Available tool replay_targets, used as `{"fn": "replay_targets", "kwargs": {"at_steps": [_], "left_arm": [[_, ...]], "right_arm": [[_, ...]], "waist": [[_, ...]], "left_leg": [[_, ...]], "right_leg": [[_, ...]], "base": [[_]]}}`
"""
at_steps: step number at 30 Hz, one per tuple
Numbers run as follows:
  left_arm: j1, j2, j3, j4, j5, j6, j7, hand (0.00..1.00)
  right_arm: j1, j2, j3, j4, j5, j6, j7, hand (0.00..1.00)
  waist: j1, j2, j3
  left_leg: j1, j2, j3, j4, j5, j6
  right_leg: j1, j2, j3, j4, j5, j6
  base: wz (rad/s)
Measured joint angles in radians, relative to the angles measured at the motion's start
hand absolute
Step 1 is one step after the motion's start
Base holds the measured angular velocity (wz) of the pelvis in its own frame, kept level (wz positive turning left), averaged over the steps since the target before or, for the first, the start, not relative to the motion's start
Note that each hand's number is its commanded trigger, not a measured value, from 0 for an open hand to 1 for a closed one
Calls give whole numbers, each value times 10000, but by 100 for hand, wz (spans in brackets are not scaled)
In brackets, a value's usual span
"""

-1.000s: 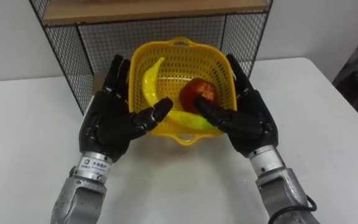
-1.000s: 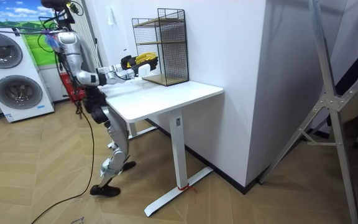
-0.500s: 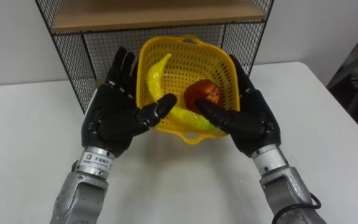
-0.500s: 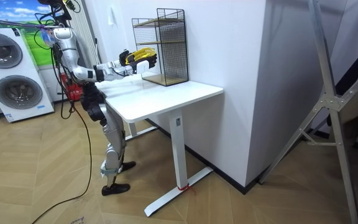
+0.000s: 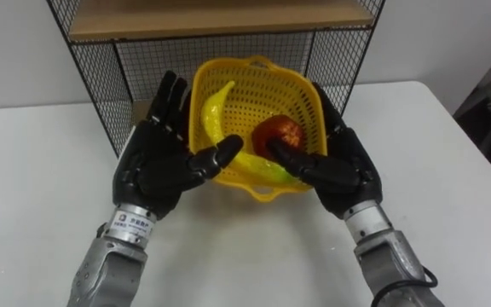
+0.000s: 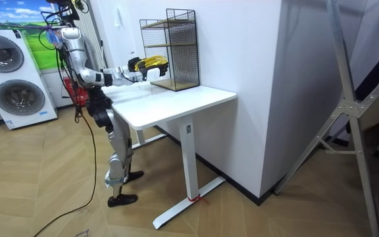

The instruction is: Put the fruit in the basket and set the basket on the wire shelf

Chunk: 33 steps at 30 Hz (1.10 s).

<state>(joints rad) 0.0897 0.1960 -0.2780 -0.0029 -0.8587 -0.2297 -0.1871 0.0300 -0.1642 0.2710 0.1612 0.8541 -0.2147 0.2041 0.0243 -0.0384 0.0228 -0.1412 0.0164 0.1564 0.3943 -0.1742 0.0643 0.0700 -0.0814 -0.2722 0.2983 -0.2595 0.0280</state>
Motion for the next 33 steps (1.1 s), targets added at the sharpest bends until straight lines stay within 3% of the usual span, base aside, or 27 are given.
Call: {"fn": "replay_targets", "kwargs": {"at_steps": [8,11,14,17,22,24,29,33], "left_arm": [[-1023,-85,261,559,465,630,480,0],[-2142,-294,564,1666,463,882,645,0],[-3070,-438,702,2926,461,1175,992,0],[-3682,-681,864,3168,484,1772,1567,0],[-5064,-903,1261,3441,446,2092,2232,0],[-5229,-918,1338,3509,444,2232,2402,0],[-5497,-1161,1589,4310,705,3012,2742,0],[-5602,-1145,1599,4488,1167,3480,2928,0]], "right_arm": [[-1325,-57,-189,652,74,563,-424,0],[-2494,-46,-264,1402,234,1024,-787,0],[-3693,-6,-291,2137,224,1251,-1134,0],[-4666,31,-411,2587,232,1586,-1523,0],[-6002,62,-582,3851,492,1783,-1608,0],[-6185,50,-580,4175,492,1991,-1648,0],[-6256,63,-612,4611,429,2703,-2007,0],[-6277,118,-638,4742,459,2830,-2170,0]], "waist": [[28,86,3],[114,83,-1],[70,86,-5],[92,95,-17],[135,106,-19],[132,116,-19],[199,220,-84],[142,268,-85]], "left_leg": [[145,-48,-147,-177,111,-38],[450,-148,-130,-682,416,-45],[665,-255,-121,-985,617,-58],[649,-277,-208,-1039,674,-73],[733,-272,-279,-1043,684,-80],[802,-248,-285,-1046,684,-82],[807,-245,-282,-1042,682,-82],[777,-267,-326,-1041,688,-78]], "right_leg": [[246,77,-69,-336,128,2],[443,55,-87,-639,311,-33],[565,2,-213,-728,350,-64],[598,6,-340,-793,377,-81],[785,47,-410,-952,438,-96],[857,45,-422,-963,442,-98],[848,-38,-472,-944,439,-97],[850,7,-486,-946,443,-99]], "base": [[3],[0],[6],[12],[4],[0],[0],[3]]}}
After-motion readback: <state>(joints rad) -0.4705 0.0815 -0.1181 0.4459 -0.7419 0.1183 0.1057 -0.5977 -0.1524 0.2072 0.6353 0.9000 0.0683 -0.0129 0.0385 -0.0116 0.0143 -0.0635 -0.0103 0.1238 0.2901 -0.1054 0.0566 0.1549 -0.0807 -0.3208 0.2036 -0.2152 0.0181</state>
